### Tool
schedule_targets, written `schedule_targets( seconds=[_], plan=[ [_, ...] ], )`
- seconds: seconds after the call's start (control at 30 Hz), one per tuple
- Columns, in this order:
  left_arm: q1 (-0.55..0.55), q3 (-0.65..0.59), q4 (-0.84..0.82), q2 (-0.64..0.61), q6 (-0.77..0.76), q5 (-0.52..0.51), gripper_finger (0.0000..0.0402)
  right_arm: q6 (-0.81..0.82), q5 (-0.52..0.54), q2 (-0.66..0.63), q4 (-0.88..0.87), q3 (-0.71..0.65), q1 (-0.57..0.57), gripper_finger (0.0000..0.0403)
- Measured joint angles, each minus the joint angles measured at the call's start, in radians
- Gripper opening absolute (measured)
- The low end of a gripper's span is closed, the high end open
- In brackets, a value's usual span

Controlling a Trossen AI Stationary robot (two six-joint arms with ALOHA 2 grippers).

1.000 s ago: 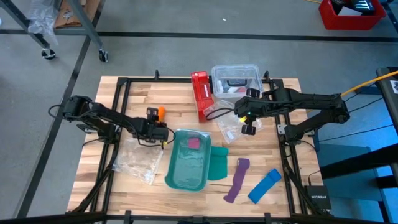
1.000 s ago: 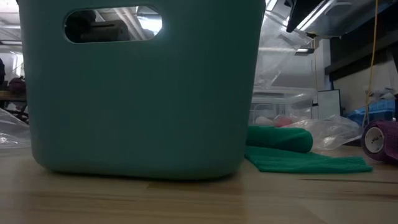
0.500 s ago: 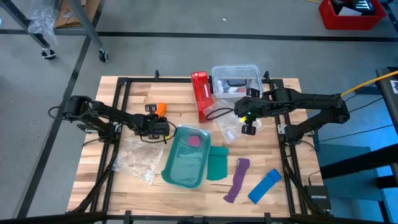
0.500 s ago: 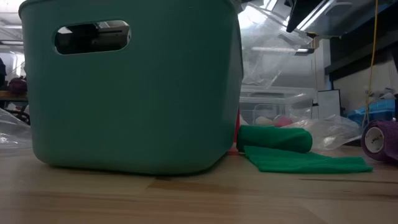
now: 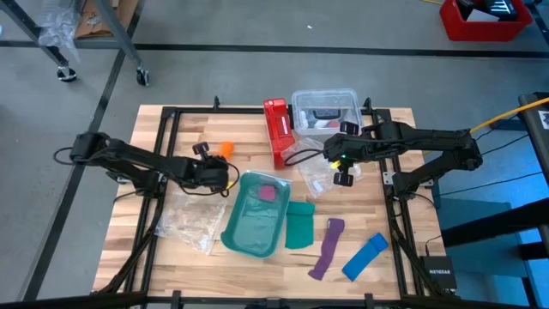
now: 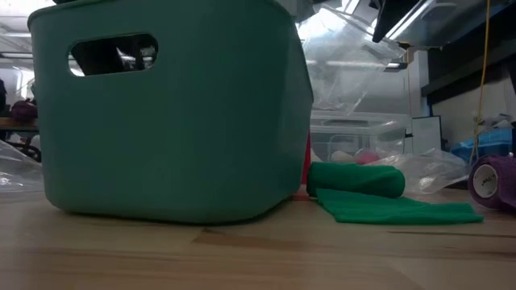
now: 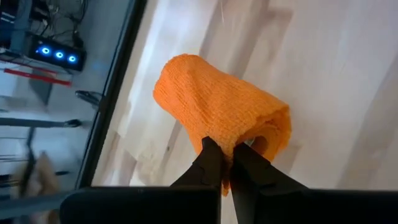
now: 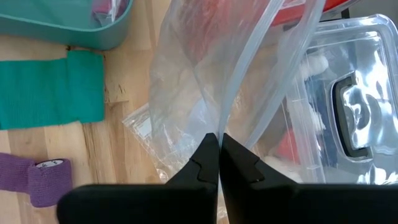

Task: Roll bandage
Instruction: Put the orange bandage into the transparent zip bag

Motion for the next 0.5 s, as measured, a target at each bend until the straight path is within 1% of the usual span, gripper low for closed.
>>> schedule_targets(
  seconds=[0.23, 0.37, 0.43, 0.5],
  plan=[
    [-0.092, 0.001, 0.0, -0.2, -0.155, 0.007, 0.0001, 0.0, 0.0, 0.0, -0.002, 0.0, 0.0, 0.0007],
    [-0.157, 0.041, 0.019, -0.312, -0.255, 0.006, 0.0001, -0.005, 0.005, 0.001, -0.002, 0.0, 0.0, 0.0007],
    [-0.187, 0.066, 0.089, -0.354, -0.302, 0.006, 0.0, -0.024, 0.014, 0.007, -0.001, 0.0, 0.0, 0.0007],
    [-0.214, 0.078, 0.24, -0.381, -0.307, 0.006, 0.0, -0.036, 0.033, 0.023, 0.005, 0.0, 0.0, 0.0007]
  ],
)
